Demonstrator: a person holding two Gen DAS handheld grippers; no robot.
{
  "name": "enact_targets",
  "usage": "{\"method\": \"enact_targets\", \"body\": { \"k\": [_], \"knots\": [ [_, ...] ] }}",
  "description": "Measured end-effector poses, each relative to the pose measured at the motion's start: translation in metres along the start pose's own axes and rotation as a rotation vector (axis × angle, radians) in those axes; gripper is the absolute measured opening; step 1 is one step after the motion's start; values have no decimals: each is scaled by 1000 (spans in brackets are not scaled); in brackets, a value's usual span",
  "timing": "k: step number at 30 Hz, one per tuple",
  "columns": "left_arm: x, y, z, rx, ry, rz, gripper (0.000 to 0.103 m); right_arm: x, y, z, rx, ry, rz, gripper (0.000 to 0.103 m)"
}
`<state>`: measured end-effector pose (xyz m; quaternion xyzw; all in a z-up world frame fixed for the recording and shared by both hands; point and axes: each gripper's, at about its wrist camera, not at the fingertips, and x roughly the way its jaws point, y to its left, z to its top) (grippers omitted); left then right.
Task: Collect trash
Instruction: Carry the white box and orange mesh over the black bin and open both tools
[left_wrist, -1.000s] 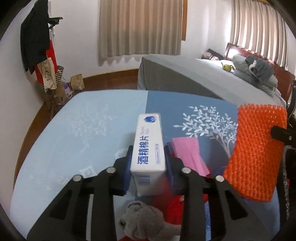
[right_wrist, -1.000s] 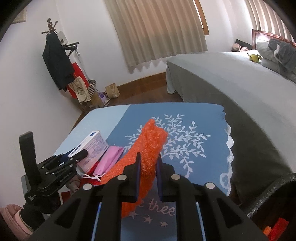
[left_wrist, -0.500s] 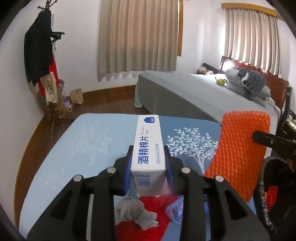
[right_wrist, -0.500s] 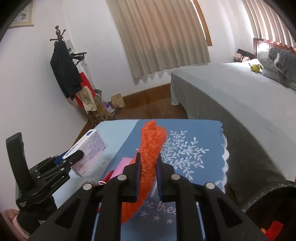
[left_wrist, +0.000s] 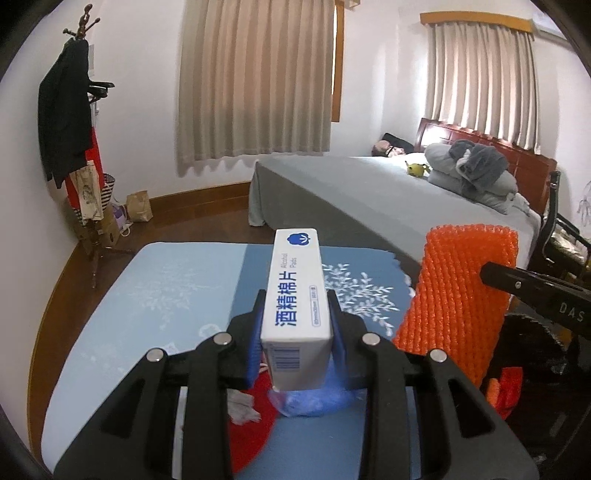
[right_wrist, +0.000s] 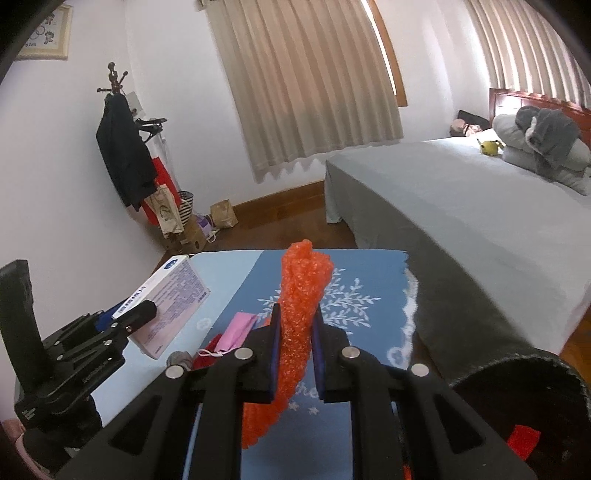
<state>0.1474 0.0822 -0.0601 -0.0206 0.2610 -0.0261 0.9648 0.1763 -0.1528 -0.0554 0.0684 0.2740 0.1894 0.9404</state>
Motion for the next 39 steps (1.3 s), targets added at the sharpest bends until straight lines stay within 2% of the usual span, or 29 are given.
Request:
{"method": "enact_targets", "body": {
  "k": [16, 29, 39],
  "knots": [
    [-27, -79, -18, 48, 0, -146, 30, -79, -44, -24, 39, -40, -130, 15],
    [-22, -166, -41, 135, 21, -336, 30, -130, -99, -52, 107, -44, -282, 15],
    [-9, -220, -64, 197, 55, -437, 30, -157, -141, -72, 157, -32, -372, 15]
  ]
}}
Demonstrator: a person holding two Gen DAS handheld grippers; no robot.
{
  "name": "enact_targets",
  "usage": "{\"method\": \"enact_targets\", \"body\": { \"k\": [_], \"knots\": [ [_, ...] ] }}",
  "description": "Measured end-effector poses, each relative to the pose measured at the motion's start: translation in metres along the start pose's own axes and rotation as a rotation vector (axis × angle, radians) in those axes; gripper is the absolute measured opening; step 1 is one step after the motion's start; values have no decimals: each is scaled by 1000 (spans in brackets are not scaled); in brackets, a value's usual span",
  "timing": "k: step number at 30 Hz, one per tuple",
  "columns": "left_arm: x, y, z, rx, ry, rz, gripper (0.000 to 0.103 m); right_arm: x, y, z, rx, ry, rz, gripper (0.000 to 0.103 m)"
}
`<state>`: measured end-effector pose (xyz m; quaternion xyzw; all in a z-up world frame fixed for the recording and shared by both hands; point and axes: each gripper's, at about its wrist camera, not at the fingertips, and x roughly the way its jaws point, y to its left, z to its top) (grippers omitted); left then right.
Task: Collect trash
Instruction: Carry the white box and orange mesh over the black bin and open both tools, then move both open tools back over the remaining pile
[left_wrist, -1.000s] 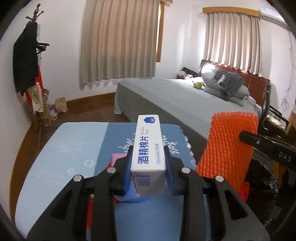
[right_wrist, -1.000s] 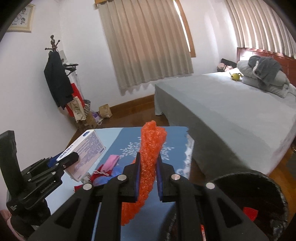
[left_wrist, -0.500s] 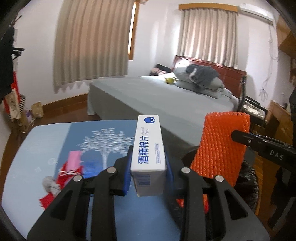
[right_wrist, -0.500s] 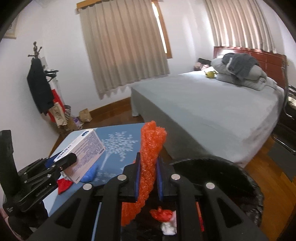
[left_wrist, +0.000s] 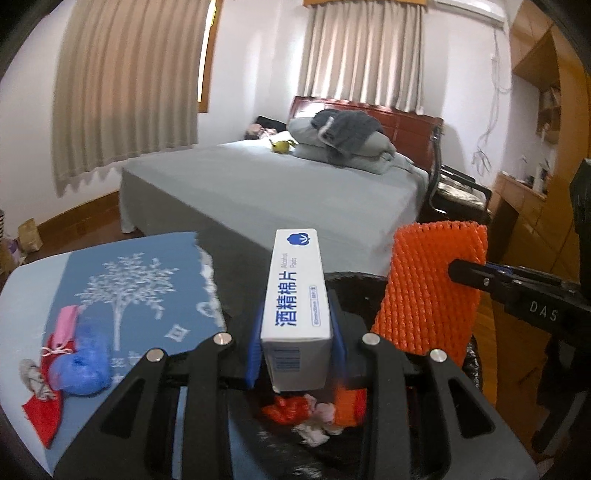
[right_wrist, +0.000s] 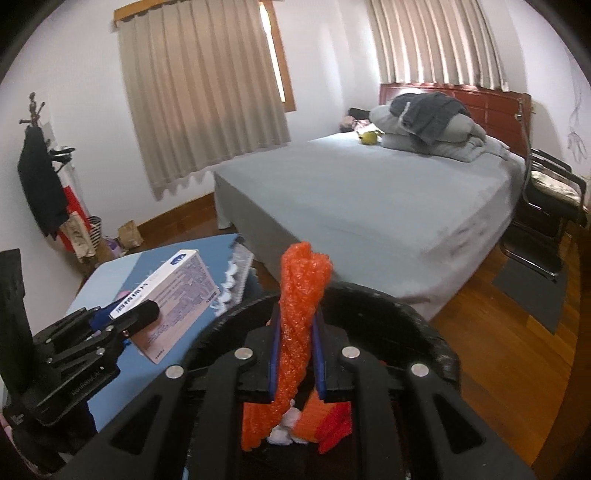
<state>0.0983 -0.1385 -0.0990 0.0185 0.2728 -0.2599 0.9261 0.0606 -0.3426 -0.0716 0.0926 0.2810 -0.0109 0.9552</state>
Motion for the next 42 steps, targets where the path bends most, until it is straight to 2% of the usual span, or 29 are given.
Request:
{"method": "enact_targets", "body": {
  "k": [5, 13, 15, 16, 17, 18, 20, 22, 24, 25, 27, 29, 33, 42],
  "knots": [
    [22, -16, -7, 18, 35, -30, 30, 1, -16, -4, 20, 9, -31, 15],
    [44, -22, -16, 22, 74, -51, 30, 6, -28, -16, 42, 29, -53, 15],
    [47, -20, -17, 17, 82, -53, 34, 9, -28, -17, 42, 35, -57, 16],
    [47, -19, -17, 14, 84, -59, 40, 10, -30, -19, 41, 39, -59, 17],
    [47, -17, -17, 9, 83, -65, 52, 10, -31, -20, 40, 41, -66, 22],
    [46, -17, -17, 6, 77, -63, 57, 12, -31, -20, 41, 46, -71, 28],
    [45, -13, -16, 4, 74, -57, 59, 13, -32, -22, 39, 49, -77, 31],
    [43, -9, -15, -4, 73, -45, 63, 14, -32, -23, 39, 52, -84, 40],
    [39, -1, -14, -13, 66, -22, 68, 12, -31, -23, 40, 42, -94, 59],
    [36, 2, -13, -15, 62, -12, 70, 11, -31, -24, 38, 34, -99, 63],
    [29, 11, -12, -16, 48, 24, 80, 8, -27, -22, 31, 17, -110, 84],
    [22, 20, -11, -13, 35, 52, 85, 5, -23, -21, 28, -5, -114, 95],
    [4, 46, -9, -30, 9, 125, 91, 2, -10, -16, 19, -41, -98, 97],
    [-34, 104, -8, -88, -26, 282, 91, 21, 45, -7, -17, -50, -5, 97]
  ]
}}
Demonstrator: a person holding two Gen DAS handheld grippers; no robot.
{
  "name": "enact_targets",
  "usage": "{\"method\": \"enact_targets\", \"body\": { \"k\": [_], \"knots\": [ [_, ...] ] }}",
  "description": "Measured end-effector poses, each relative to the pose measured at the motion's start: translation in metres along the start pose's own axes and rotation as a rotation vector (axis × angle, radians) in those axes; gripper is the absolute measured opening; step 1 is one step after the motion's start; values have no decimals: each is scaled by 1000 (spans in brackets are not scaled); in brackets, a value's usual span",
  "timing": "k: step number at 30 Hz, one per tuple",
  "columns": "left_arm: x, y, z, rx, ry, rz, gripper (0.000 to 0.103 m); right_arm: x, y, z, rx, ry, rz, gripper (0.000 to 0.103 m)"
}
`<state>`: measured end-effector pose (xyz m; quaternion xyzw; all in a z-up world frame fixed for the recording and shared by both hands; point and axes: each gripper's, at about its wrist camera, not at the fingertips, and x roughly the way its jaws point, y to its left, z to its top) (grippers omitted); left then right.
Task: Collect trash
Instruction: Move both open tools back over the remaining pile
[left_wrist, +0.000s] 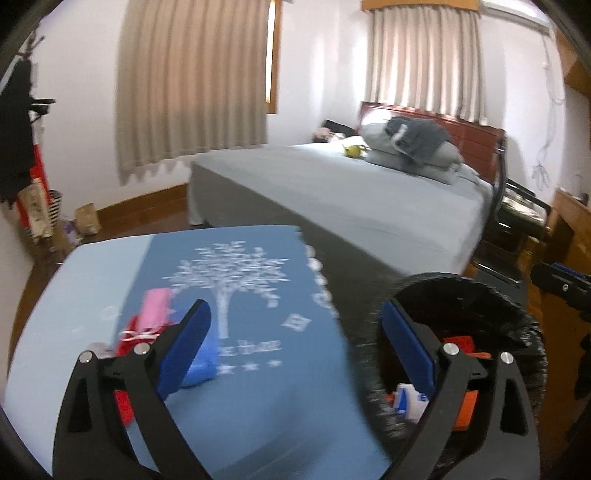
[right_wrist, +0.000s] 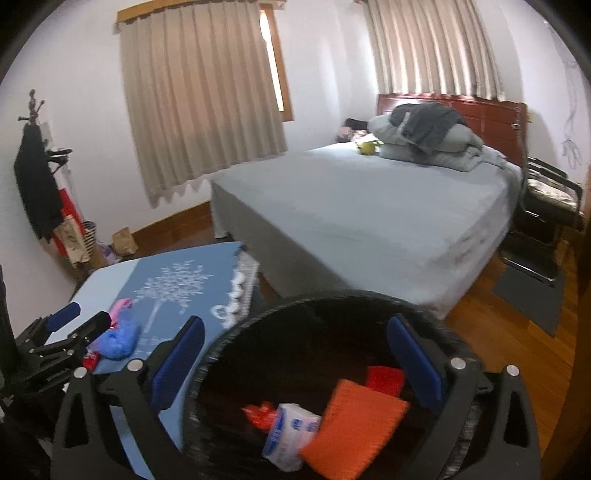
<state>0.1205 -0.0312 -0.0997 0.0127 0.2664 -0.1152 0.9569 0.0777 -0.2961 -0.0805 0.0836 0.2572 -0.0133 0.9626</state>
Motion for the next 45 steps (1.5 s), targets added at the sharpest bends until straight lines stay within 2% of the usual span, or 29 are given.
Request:
{"method": "enact_targets", "body": {
  "k": [10, 20, 25, 35, 38, 43, 45],
  "knots": [
    [-11, 83, -13, -65, 6, 153, 91, 38, 87, 4, -71, 8, 132, 97],
    [-2, 165, -31, -136, 48, 276, 91, 77, 151, -13, -120, 62, 201, 97],
    [9, 193, -41, -169, 81, 298, 91, 96, 172, -18, -134, 79, 215, 97],
    [32, 213, -58, -182, 135, 289, 91, 127, 199, -32, -154, 125, 219, 97],
    [41, 217, -59, -188, 153, 278, 84, 133, 203, -33, -164, 135, 219, 97],
    [53, 216, -59, -193, 176, 241, 80, 141, 207, -36, -171, 148, 216, 97],
    [58, 216, -59, -194, 189, 220, 74, 143, 208, -37, -173, 154, 214, 97]
  ]
}}
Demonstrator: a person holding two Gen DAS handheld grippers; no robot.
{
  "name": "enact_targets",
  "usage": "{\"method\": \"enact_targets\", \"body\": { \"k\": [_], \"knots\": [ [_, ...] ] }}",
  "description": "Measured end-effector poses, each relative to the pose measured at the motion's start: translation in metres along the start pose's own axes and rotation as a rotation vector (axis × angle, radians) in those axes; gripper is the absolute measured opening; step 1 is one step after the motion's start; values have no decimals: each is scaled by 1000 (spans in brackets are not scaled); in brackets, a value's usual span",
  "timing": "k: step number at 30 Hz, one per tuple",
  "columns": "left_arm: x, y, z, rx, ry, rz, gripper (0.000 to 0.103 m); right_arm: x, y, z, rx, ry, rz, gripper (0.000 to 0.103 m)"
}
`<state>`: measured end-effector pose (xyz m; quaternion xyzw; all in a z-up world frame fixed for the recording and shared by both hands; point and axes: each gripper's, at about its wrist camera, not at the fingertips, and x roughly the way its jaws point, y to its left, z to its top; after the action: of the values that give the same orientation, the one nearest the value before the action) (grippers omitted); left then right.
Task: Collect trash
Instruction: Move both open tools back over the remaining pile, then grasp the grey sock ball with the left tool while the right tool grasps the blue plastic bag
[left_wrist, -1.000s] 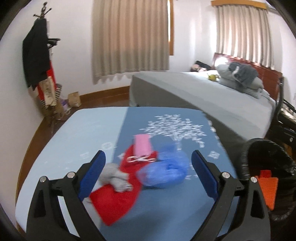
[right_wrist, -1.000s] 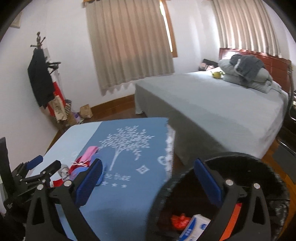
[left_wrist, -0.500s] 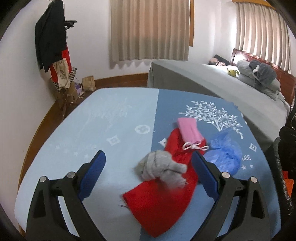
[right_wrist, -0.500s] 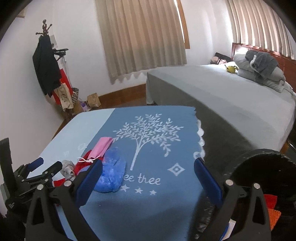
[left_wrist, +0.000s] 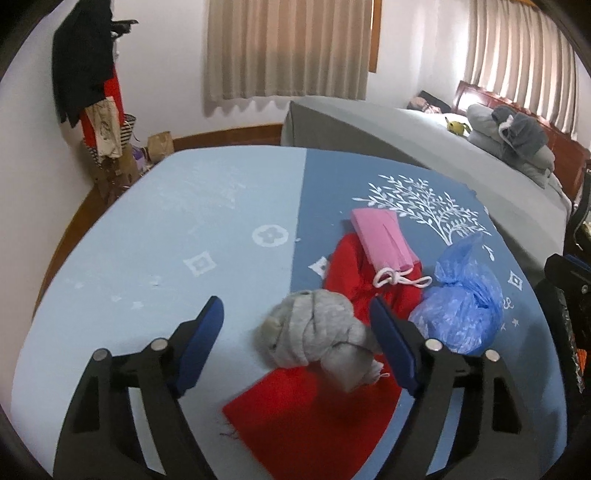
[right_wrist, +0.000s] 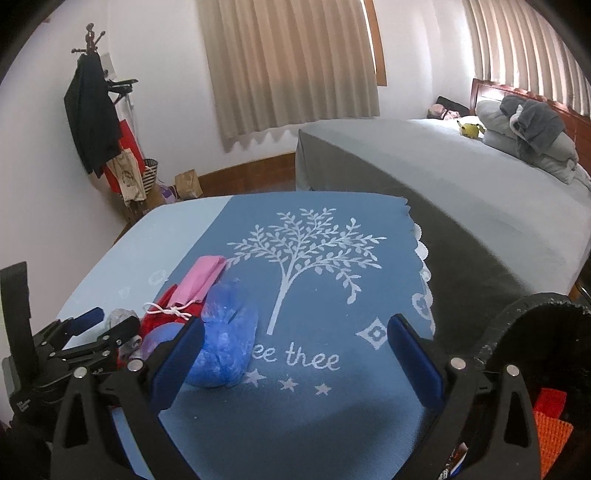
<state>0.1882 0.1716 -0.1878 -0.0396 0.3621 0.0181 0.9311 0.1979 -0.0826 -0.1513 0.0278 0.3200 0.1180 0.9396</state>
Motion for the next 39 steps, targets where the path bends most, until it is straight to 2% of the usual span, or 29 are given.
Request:
{"method": "enact_targets", "body": {
  "k": [1, 4, 9, 17, 22, 30, 39],
  "knots": [
    [2, 0, 1, 0, 8, -10, 72, 1, 0, 0, 0, 2, 0, 97],
    [7, -2, 2, 0, 26, -53, 54, 4, 1, -1, -5, 8, -1, 97],
    [6, -2, 1, -13, 17, -74, 45, 8, 3, -3, -8, 20, -1, 97],
    [-18, 8, 7, -41, -47, -46, 44, 11, 12, -6, -19, 17, 10, 97],
    [-28, 25, 11, -70, -68, -16, 44, 13, 30, -10, -35, 24, 47, 97],
    [-26, 48, 8, -64, -56, 53, 44, 29, 59, -16, -74, 62, 91, 97],
    [-24, 57, 4, -70, -50, 62, 44, 50, 74, -23, -96, 111, 89, 97]
  ]
}}
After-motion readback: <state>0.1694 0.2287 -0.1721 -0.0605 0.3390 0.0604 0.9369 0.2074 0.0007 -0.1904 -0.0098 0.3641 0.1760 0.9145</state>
